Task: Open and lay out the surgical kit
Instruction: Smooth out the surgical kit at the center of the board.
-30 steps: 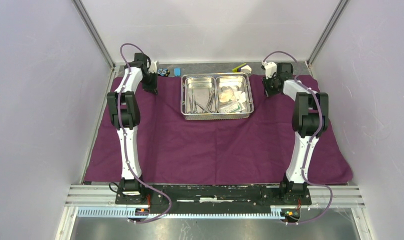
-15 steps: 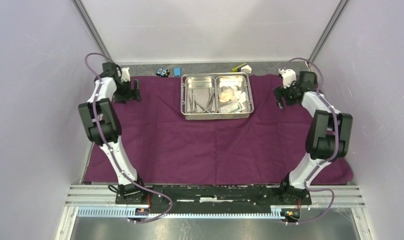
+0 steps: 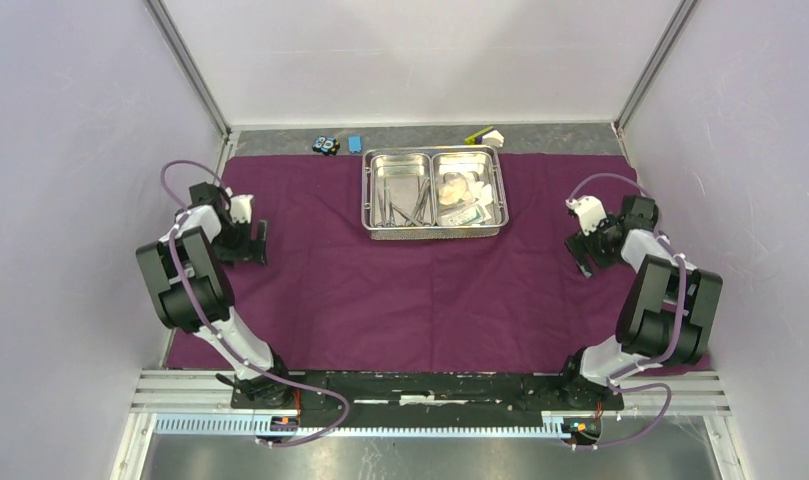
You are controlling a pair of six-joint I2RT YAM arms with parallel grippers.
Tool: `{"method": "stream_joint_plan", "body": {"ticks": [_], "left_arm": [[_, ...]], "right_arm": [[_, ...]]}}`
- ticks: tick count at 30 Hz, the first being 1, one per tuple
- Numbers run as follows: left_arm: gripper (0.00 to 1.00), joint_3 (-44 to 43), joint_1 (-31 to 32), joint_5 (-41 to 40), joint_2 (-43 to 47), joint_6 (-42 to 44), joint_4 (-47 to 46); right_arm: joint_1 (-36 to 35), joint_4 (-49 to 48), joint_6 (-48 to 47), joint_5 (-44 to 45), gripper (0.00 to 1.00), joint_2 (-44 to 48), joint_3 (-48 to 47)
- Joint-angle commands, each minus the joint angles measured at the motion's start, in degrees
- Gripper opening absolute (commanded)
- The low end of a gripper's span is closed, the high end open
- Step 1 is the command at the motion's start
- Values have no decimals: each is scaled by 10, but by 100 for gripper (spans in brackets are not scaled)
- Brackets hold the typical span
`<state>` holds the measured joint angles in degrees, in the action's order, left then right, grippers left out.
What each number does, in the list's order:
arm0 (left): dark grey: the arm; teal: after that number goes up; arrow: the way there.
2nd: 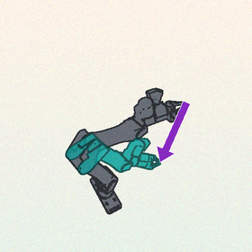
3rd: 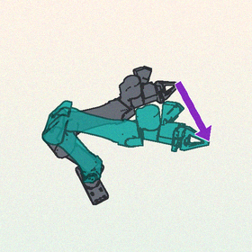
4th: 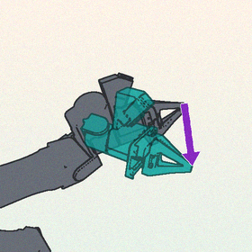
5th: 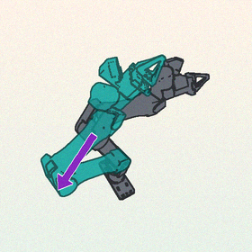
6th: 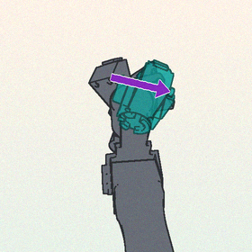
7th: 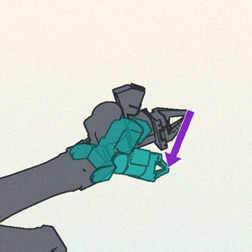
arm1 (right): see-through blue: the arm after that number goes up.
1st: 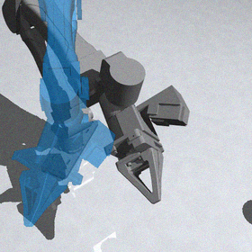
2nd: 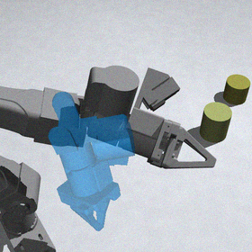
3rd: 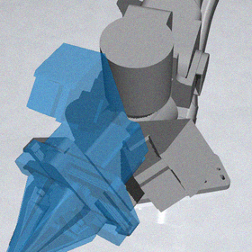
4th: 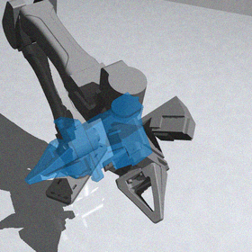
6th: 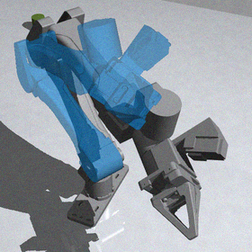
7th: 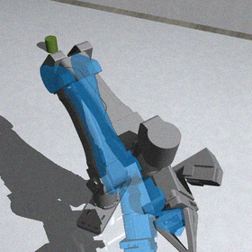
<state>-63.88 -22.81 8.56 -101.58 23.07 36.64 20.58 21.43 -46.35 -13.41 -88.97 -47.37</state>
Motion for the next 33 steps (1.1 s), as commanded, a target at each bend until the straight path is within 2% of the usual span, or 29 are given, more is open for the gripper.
{"method": "stream_joint_plan", "body": {"ticks": [1, 6, 12, 20, 24, 29, 33], "left_arm": [[93, 57, -25, -46, 61, 70, -42], [93, 122, -59, -83, 92, 98, -77], [93, 146, -91, -102, 102, 112, -95], [94, 75, -99, -88, 127, 98, -55], [94, 21, -98, -16, 143, 78, -26], [97, -33, -55, 71, 134, 16, -35], [99, -66, 33, 58, 84, -43, -107]], "right_arm": [[20, 25, -72, 36, 86, 28, 56], [44, 9, -96, 57, 87, 59, 95], [48, 5, -89, 47, 88, 37, 62], [47, 43, -83, 18, 90, 34, -19], [46, 66, -61, -28, 92, 44, -72], [8, 53, -15, -54, 97, 26, -144], [-51, -6, 36, -20, 98, -34, -194]]}}
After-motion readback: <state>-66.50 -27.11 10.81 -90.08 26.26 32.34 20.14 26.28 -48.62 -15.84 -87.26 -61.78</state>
